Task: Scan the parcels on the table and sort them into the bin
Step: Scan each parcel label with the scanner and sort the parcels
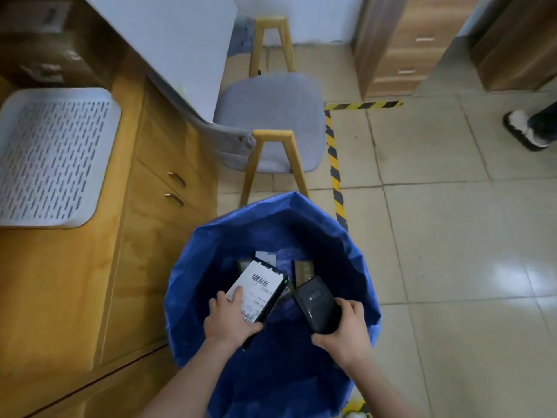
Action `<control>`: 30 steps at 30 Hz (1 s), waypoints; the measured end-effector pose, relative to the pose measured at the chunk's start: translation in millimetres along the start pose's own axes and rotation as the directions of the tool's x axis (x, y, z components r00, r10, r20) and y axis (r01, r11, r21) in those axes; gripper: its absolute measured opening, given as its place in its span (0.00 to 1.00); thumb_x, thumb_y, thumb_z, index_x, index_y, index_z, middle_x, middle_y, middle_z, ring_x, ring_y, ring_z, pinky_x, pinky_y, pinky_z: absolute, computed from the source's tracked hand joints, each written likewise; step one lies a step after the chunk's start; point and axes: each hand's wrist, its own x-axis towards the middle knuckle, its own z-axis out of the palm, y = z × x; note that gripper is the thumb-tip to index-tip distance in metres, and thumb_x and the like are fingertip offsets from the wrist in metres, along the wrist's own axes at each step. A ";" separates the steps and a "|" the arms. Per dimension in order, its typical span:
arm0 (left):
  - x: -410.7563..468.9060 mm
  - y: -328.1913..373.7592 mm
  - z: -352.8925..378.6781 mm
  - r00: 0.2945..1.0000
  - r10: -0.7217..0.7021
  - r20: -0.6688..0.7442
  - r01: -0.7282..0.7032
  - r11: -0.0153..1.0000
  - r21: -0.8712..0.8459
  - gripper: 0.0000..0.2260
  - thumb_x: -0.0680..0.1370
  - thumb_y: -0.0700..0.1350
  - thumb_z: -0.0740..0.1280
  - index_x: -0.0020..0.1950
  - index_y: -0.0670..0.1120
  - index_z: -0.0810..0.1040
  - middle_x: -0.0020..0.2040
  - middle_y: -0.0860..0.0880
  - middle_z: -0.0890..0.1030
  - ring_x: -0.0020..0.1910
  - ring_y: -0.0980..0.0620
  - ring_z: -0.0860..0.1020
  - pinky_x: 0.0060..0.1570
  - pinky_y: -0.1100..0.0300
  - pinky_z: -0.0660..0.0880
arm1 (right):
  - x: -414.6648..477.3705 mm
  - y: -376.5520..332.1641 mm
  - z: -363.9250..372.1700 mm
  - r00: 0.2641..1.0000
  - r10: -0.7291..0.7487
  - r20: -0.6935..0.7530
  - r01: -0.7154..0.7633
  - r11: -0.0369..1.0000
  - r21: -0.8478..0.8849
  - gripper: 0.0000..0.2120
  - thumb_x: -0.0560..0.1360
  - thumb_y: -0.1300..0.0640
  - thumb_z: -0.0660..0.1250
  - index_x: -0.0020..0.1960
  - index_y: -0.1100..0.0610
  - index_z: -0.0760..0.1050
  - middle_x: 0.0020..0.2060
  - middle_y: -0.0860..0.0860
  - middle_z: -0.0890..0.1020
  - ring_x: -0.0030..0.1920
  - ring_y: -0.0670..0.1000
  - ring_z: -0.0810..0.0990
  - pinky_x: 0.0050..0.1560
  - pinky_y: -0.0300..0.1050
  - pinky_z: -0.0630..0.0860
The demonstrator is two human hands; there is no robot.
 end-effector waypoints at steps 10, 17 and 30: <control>83.7 -25.8 85.6 0.991 -0.124 0.057 0.127 0.990 -0.060 0.42 0.66 0.67 0.70 0.73 0.55 0.55 0.64 0.45 0.64 0.61 0.45 0.65 0.45 0.52 0.72 | 56.1 38.0 86.6 0.996 0.070 0.064 -0.069 0.998 -0.009 0.44 0.51 0.47 0.72 0.67 0.54 0.69 0.55 0.43 0.64 0.54 0.51 0.75 0.56 0.53 0.76; 122.3 -24.6 105.1 0.984 -0.008 0.176 0.030 0.992 -0.124 0.48 0.69 0.62 0.74 0.78 0.54 0.48 0.77 0.40 0.37 0.74 0.40 0.52 0.68 0.51 0.65 | 79.1 51.6 108.5 0.991 0.113 0.070 -0.112 0.993 -0.020 0.41 0.57 0.54 0.78 0.68 0.53 0.69 0.55 0.43 0.63 0.55 0.51 0.75 0.59 0.56 0.74; 61.9 -15.8 40.7 0.972 0.187 0.139 -0.198 0.978 0.064 0.29 0.77 0.58 0.64 0.75 0.52 0.59 0.67 0.46 0.68 0.64 0.46 0.67 0.54 0.51 0.74 | 22.1 24.4 52.7 0.996 0.092 0.004 -0.092 0.996 -0.003 0.40 0.55 0.52 0.77 0.66 0.52 0.69 0.57 0.43 0.64 0.53 0.52 0.76 0.56 0.54 0.75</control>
